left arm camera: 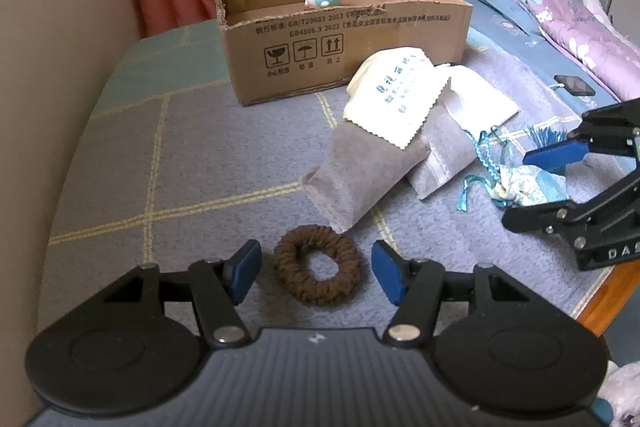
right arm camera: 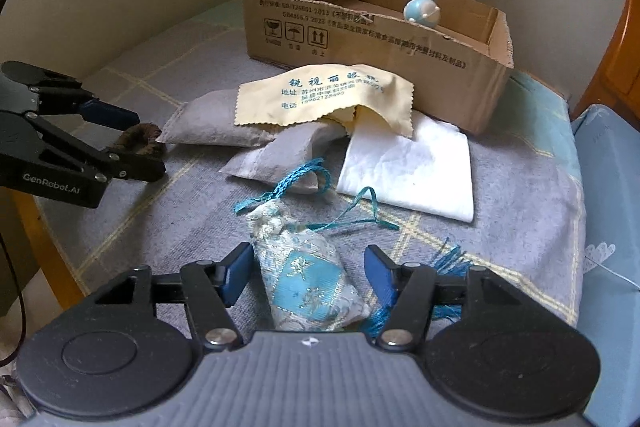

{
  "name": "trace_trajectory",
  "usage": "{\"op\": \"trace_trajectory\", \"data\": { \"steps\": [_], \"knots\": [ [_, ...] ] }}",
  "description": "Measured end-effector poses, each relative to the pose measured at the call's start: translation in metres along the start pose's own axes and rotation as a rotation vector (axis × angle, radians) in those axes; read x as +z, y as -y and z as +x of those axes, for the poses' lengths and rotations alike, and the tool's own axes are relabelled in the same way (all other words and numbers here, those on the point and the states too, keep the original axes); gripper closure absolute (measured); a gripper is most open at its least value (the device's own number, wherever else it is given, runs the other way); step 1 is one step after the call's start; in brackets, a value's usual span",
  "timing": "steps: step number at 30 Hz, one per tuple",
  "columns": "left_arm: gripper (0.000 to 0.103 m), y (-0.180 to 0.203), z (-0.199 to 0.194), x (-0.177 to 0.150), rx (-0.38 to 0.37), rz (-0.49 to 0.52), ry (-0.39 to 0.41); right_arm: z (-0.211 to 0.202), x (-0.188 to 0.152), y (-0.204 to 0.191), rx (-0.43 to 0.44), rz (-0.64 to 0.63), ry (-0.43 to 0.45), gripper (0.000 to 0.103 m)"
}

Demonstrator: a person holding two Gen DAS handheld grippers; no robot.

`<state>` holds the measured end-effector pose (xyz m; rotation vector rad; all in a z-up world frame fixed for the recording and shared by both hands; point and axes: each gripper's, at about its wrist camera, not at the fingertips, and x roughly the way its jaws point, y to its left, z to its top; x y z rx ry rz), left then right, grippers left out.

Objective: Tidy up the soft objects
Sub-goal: 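Carry the hair tie with the left tool while the right tool carries the pouch into the box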

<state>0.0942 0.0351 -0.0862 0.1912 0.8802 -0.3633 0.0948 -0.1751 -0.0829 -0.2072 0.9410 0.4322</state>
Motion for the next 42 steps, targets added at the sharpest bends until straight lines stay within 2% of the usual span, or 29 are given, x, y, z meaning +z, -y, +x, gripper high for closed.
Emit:
{"op": "trace_trajectory", "data": {
  "steps": [4, 6, 8, 10, 14, 19, 26, 34, 42],
  "knots": [
    [0.045, -0.001, 0.0, 0.0, -0.019, 0.001, 0.004, 0.0, 0.0, -0.003, -0.004, -0.014, 0.0, 0.038],
    [0.05, 0.0, 0.0, 0.0, -0.03, 0.013, 0.007, -0.001, -0.001, -0.003, -0.002, -0.013, -0.007, 0.038],
    [0.052, 0.001, 0.0, 0.0, -0.032, 0.015, 0.003, -0.003, -0.001, -0.002, -0.002, -0.011, -0.012, 0.046],
    [0.061, 0.001, -0.001, 0.001, -0.032, 0.012, 0.0, -0.004, -0.002, -0.003, -0.007, -0.006, -0.014, 0.051],
    [0.066, 0.002, -0.005, 0.001, -0.024, 0.036, -0.021, -0.007, -0.004, -0.007, -0.03, -0.002, -0.013, 0.057],
    [0.066, 0.005, -0.02, 0.001, -0.038, 0.064, -0.028, -0.02, -0.003, -0.01, -0.032, -0.002, 0.007, 0.061],
    [0.067, 0.007, -0.042, 0.014, -0.052, 0.083, 0.018, -0.041, 0.004, -0.011, -0.038, -0.023, 0.06, 0.061],
    [0.066, 0.005, -0.057, 0.055, -0.04, 0.131, 0.116, -0.063, 0.022, 0.0, -0.068, -0.054, 0.136, 0.061],
    [0.066, 0.0, -0.042, 0.132, -0.033, 0.185, 0.212, -0.085, 0.056, 0.023, -0.113, -0.07, 0.243, 0.061]
  ]
}}
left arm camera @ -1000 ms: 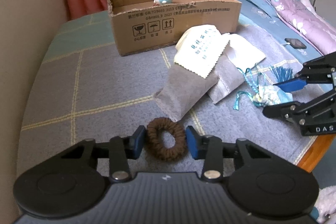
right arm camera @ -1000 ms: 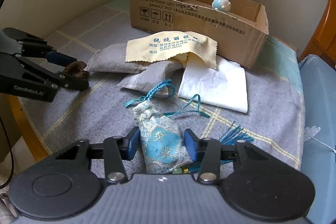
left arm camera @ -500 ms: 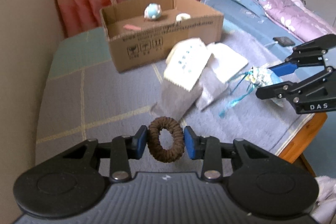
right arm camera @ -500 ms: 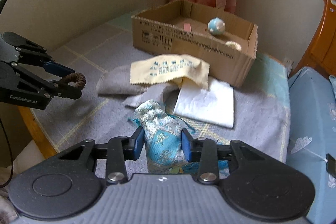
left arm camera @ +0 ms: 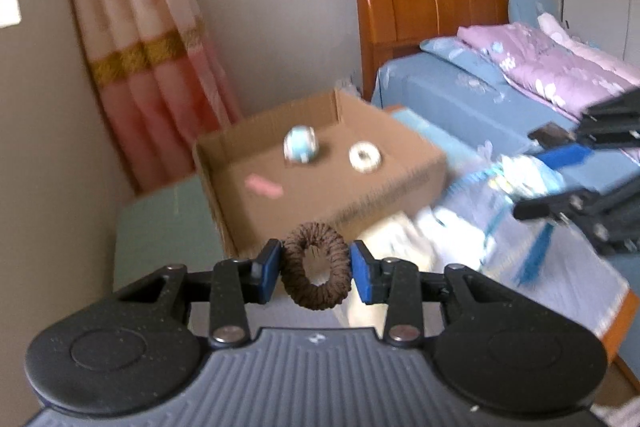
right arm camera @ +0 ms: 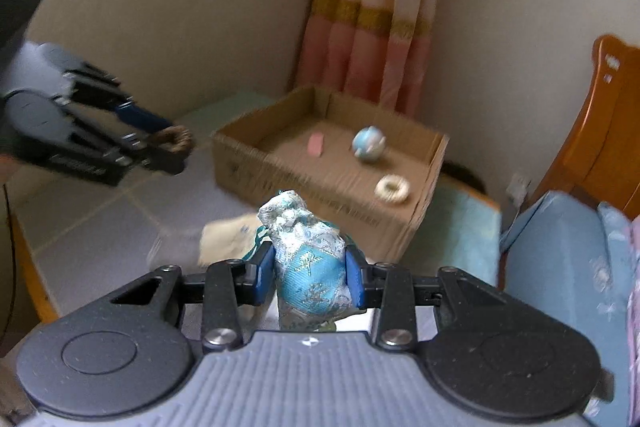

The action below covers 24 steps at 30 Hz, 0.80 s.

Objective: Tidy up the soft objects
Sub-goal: 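Carry the hair tie with the left tool while the right tool carries the pouch into the box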

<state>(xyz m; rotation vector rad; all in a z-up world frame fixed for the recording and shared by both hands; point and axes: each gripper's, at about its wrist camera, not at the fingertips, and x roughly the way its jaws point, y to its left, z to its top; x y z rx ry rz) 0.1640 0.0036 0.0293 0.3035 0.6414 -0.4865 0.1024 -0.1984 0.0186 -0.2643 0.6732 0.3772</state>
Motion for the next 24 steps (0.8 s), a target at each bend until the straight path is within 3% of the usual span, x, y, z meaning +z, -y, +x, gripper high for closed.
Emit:
{"op": "trace_trajectory", "data": {
  "steps": [7, 10, 11, 12, 14, 17, 19, 21, 24],
  "knots": [
    [0.066, -0.028, 0.074, 0.05, 0.055, -0.017, -0.03, 0.0, 0.024, 0.025, -0.054, 0.004, 0.05, 0.061],
    [0.042, -0.042, 0.101, 0.057, 0.092, -0.061, -0.03, 0.0, 0.033, 0.035, -0.073, 0.012, 0.062, 0.061],
    [0.022, -0.046, 0.106, 0.057, 0.1, -0.082, -0.028, 0.0, 0.036, 0.039, -0.078, 0.015, 0.066, 0.061],
    [0.013, -0.05, 0.111, 0.056, 0.107, -0.1, -0.014, 0.001, 0.04, 0.043, -0.081, 0.019, 0.069, 0.061],
    [0.013, -0.053, 0.112, 0.053, 0.139, -0.112, 0.003, 0.002, 0.044, 0.049, -0.087, 0.024, 0.075, 0.061],
    [0.013, -0.051, 0.104, 0.048, 0.155, -0.131, -0.037, 0.007, 0.052, 0.057, -0.092, 0.027, 0.079, 0.061],
    [0.013, -0.043, 0.089, 0.041, 0.164, -0.129, -0.076, 0.011, 0.057, 0.06, -0.097, 0.027, 0.078, 0.061],
    [0.006, -0.034, 0.068, 0.031, 0.167, -0.126, -0.078, 0.015, 0.062, 0.062, -0.098, 0.024, 0.08, 0.061],
    [0.005, -0.016, 0.033, 0.014, 0.2, -0.131, -0.061, 0.024, 0.071, 0.063, -0.096, 0.021, 0.078, 0.061]
  ]
}}
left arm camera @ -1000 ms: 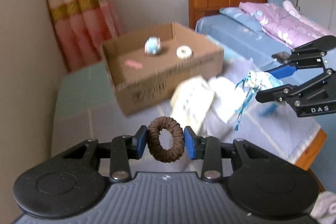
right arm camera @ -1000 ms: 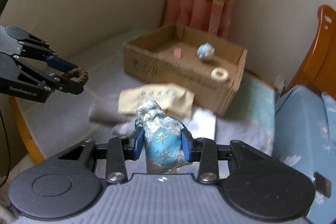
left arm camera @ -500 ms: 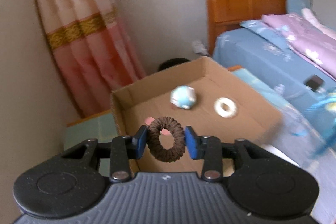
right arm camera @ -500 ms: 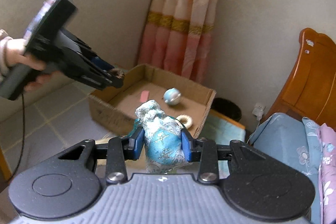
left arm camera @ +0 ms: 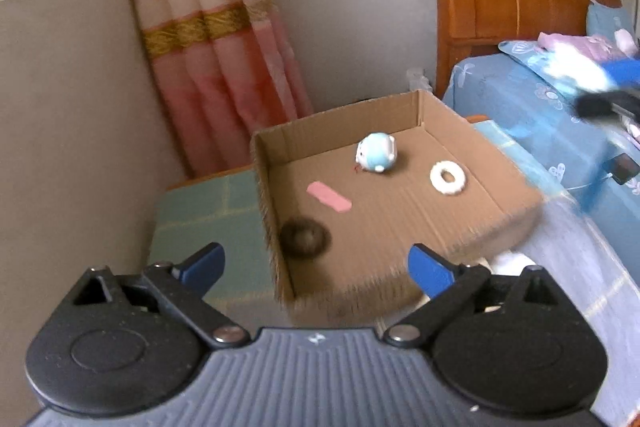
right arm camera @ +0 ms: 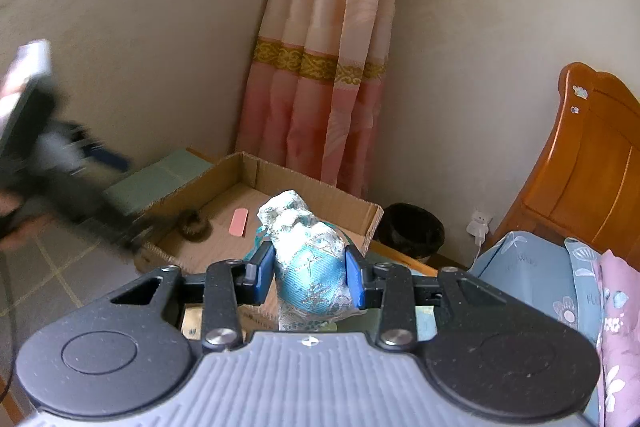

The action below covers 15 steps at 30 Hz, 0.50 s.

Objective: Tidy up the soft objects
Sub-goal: 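Carry the hair tie with the left tool while the right tool carries the pouch into the box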

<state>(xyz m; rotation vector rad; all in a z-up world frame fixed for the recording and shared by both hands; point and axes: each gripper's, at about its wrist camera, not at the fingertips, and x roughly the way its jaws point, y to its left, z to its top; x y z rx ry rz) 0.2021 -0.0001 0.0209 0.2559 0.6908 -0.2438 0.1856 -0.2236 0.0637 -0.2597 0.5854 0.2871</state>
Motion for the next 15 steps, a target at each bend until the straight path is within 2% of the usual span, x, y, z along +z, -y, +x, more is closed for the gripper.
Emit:
{"op": "trace_trajectory", "data": {
  "steps": [3, 6, 9, 13, 15],
  "knots": [
    [0.003, 0.012, -0.034, -0.02, 0.043, 0.016, 0.018, 0.015, 0.011, 0.0, 0.01, 0.006, -0.017, 0.061],
    [0.001, 0.014, -0.056, -0.037, 0.022, -0.014, 0.028, 0.036, 0.025, -0.001, 0.026, 0.029, -0.046, 0.061],
    [0.001, 0.011, -0.063, -0.049, 0.0, -0.056, 0.016, 0.058, 0.04, -0.003, 0.05, 0.058, -0.069, 0.061],
    [0.001, 0.007, -0.063, -0.061, 0.049, -0.09, -0.004, 0.083, 0.064, -0.001, 0.07, 0.126, -0.101, 0.061],
    [0.001, 0.006, -0.065, -0.064, 0.048, -0.091, 0.002, 0.094, 0.072, -0.001, 0.08, 0.155, -0.11, 0.061]
  ]
}}
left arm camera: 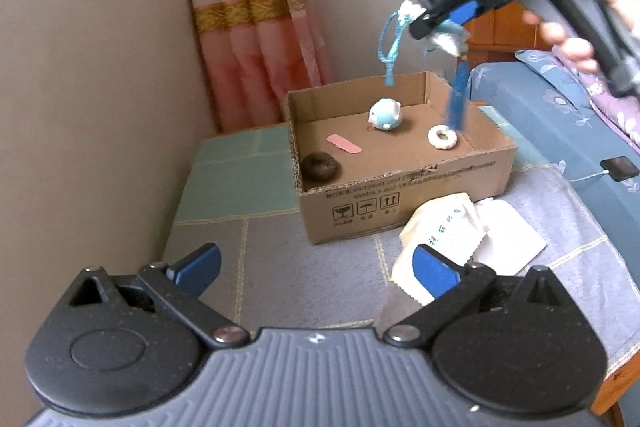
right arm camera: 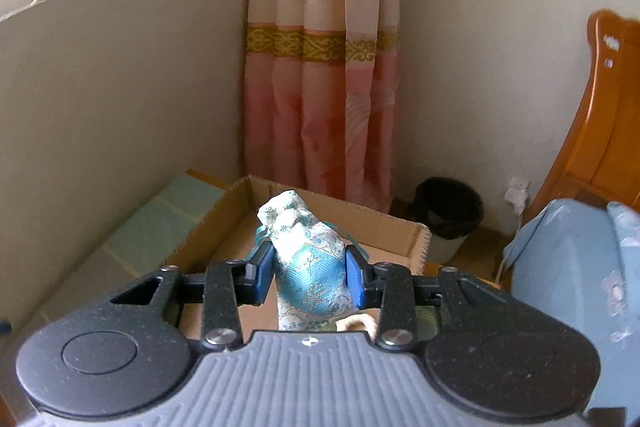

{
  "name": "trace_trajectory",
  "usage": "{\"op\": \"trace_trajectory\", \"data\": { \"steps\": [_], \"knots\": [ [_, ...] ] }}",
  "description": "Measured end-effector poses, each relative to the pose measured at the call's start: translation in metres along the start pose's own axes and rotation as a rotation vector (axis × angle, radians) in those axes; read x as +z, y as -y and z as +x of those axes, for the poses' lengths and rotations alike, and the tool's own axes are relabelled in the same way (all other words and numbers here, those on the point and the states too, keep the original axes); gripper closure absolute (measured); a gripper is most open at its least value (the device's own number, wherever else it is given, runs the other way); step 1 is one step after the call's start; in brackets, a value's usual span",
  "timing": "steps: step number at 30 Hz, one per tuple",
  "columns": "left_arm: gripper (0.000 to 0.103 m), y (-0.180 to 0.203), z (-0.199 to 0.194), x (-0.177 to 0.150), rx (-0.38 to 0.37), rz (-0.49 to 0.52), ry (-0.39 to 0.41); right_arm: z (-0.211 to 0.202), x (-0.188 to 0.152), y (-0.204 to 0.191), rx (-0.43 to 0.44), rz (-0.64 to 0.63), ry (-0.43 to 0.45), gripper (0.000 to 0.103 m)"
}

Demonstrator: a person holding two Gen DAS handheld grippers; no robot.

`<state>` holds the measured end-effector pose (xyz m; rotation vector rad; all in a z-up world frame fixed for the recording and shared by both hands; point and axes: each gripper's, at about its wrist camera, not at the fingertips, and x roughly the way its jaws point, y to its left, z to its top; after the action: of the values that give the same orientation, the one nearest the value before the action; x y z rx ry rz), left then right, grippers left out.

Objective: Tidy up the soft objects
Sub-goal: 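Carry the hair tie with the left tool while the right tool carries the pouch into the box, then move the left tool to a grey fabric sachet and close on it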

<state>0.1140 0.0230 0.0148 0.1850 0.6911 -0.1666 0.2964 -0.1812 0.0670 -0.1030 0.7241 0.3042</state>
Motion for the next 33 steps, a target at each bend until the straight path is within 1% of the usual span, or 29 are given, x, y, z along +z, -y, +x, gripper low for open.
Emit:
{"op": "trace_trajectory", "data": {
  "steps": [1, 3, 4, 5, 6, 7, 11, 13, 18, 21, 23, 29, 33],
  "knots": [
    [0.001, -0.001, -0.001, -0.001, -0.011, 0.002, -0.001, 0.006, 0.003, 0.0, -0.006, 0.014, -0.006, 0.061],
    [0.001, -0.002, -0.003, -0.003, -0.031, -0.004, 0.007, 0.019, 0.004, -0.001, 0.002, 0.045, -0.033, 0.052],
    [0.001, -0.003, -0.003, -0.003, -0.035, -0.008, 0.005, 0.026, 0.002, -0.001, 0.004, 0.062, -0.047, 0.036],
    [0.001, -0.003, -0.004, -0.004, -0.036, -0.01, 0.005, 0.031, -0.001, -0.002, -0.015, 0.077, -0.056, 0.016],
    [0.001, -0.004, -0.004, -0.004, -0.036, -0.011, 0.004, 0.036, -0.005, -0.003, -0.027, 0.083, -0.067, 0.009],
    [0.001, -0.005, -0.004, -0.005, -0.033, -0.011, 0.001, 0.038, -0.01, -0.004, -0.022, 0.085, -0.071, 0.007],
    [0.001, -0.006, -0.004, -0.007, -0.03, -0.019, -0.005, 0.033, -0.023, -0.008, -0.016, 0.086, -0.09, 0.005],
    [0.001, -0.006, -0.004, -0.009, -0.035, -0.024, -0.008, 0.024, -0.026, -0.009, -0.022, 0.085, -0.087, 0.002],
    [0.001, -0.007, -0.006, -0.011, -0.025, -0.031, -0.019, 0.007, -0.028, -0.009, -0.051, 0.069, -0.066, 0.0],
    [0.001, -0.01, -0.007, -0.013, -0.023, -0.052, -0.013, -0.006, -0.035, -0.011, -0.03, 0.08, -0.046, 0.0],
    [0.001, -0.012, -0.006, -0.015, -0.02, -0.063, -0.017, -0.015, -0.043, -0.013, -0.026, 0.088, -0.039, 0.0],
    [0.001, -0.015, -0.004, -0.017, -0.012, -0.074, -0.026, -0.034, -0.075, -0.018, -0.069, 0.093, -0.029, 0.0],
    [0.001, -0.014, -0.005, -0.019, -0.007, -0.069, -0.024, -0.04, -0.1, -0.019, -0.086, 0.122, -0.031, 0.0]
  ]
}}
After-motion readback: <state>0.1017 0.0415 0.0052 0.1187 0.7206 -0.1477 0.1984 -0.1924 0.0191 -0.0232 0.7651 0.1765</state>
